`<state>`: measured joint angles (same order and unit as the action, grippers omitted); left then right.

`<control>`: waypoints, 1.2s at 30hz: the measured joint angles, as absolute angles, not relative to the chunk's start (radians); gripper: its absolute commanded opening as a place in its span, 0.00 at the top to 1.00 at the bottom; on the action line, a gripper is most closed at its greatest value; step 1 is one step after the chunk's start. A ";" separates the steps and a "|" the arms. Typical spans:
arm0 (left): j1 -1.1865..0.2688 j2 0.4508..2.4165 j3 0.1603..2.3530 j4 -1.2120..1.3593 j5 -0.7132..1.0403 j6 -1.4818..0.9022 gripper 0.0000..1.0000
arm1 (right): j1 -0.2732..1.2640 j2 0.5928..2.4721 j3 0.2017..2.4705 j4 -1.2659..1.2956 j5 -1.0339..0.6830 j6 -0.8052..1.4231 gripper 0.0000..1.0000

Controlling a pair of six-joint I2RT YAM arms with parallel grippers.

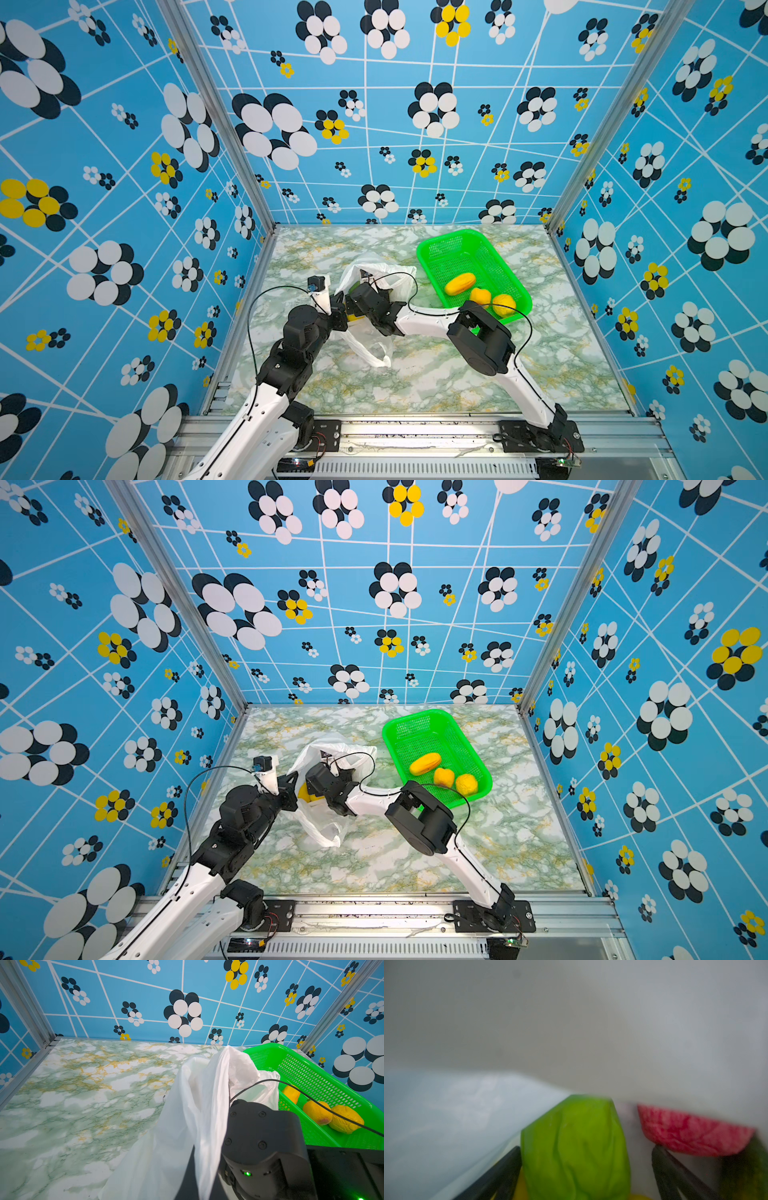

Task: Untie the knot of the plastic bag and take out the fruit
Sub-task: 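Reach the right gripper into the bag and grasp the green pepper, then lift the green pepper out of the bag with the right gripper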

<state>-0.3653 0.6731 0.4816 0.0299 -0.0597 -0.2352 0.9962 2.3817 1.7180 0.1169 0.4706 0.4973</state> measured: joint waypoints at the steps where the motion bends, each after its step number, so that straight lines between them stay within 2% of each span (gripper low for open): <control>1: -0.365 0.673 0.482 0.030 -0.059 -0.235 1.00 | 0.994 2.388 1.730 0.108 0.471 0.497 0.01; 4: -0.365 0.670 0.482 0.030 -0.059 -0.236 1.00 | 0.985 2.413 1.765 0.090 0.471 0.495 0.02; 5: -0.365 0.669 0.482 0.030 -0.059 -0.236 1.00 | 0.982 2.420 1.775 0.084 0.471 0.492 0.05; 13: -0.365 0.680 0.484 0.030 -0.060 -0.235 1.00 | 0.965 2.442 1.808 0.096 0.456 0.453 0.39; 20: -0.365 0.746 0.508 0.036 -0.076 -0.235 1.00 | 0.966 2.342 1.646 0.152 0.439 0.441 0.48; 27: -0.365 0.876 0.567 0.030 -0.075 -0.232 1.00 | 1.017 2.103 1.330 0.235 0.441 0.420 0.54; 36: -0.365 0.904 0.581 0.022 -0.068 -0.231 1.00 | 1.100 1.827 1.002 0.504 0.424 0.366 0.56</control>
